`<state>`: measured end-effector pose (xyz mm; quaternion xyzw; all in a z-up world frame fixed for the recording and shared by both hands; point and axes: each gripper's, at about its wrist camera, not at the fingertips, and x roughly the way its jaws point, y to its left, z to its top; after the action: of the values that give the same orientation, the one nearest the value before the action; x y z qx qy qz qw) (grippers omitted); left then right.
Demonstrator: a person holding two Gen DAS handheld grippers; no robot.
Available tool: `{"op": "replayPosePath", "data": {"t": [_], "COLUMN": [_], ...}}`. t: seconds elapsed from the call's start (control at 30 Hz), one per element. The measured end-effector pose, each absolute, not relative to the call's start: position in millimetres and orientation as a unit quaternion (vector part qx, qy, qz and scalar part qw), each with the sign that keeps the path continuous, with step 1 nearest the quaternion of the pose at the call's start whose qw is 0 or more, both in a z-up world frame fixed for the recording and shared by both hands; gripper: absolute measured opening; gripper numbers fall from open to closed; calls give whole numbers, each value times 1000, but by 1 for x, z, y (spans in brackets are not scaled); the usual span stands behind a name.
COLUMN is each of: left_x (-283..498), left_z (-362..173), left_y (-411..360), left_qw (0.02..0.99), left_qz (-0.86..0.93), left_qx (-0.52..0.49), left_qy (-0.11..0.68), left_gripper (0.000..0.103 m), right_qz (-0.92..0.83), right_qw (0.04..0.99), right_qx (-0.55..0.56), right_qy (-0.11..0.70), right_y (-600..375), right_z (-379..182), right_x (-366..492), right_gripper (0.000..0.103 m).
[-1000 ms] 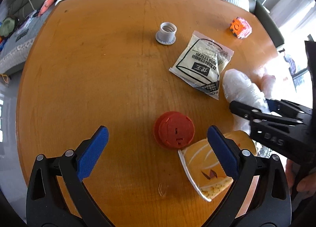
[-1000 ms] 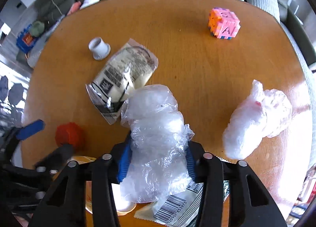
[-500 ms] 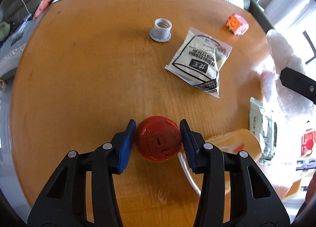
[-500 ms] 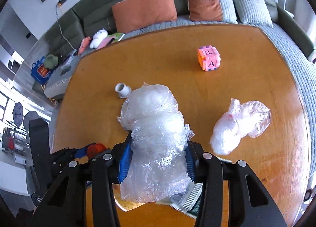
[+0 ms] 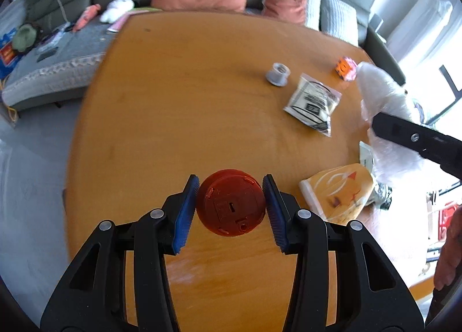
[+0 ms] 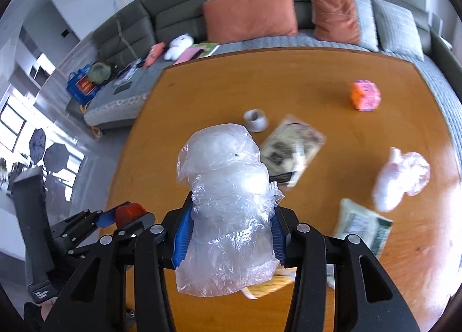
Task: Collect trash
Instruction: 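Grasp the red lid with the left gripper and carry both toward the bin, then open both grippers over the black bin to drop the lid and bag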
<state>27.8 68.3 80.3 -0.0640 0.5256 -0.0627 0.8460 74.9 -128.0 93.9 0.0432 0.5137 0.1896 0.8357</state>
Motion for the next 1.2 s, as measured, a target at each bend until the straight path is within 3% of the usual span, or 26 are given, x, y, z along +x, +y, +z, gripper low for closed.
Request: {"op": "replayPosePath", "data": {"t": [0.5, 1.13, 1.17, 1.2], "left_x": [-45, -130, -132, -133], "left_z": [96, 33, 30, 26], "left_y": [236, 438, 443, 450], "left_qw": [857, 806, 803, 798], "left_qz": [30, 161, 164, 169], "left_qx": [-119, -206, -206, -204], "left_qy": [500, 531, 535, 541], "left_gripper": [45, 46, 47, 60], "right_qz": [289, 394, 394, 394], "right_qw": [806, 717, 713, 704], "right_qx": [-11, -110, -113, -118], "right_qy": [517, 565, 569, 579], "right_y": [56, 286, 292, 304], "right_z": [107, 52, 48, 40], "right_x": [25, -26, -27, -27], "right_gripper": [48, 48, 51, 55]}}
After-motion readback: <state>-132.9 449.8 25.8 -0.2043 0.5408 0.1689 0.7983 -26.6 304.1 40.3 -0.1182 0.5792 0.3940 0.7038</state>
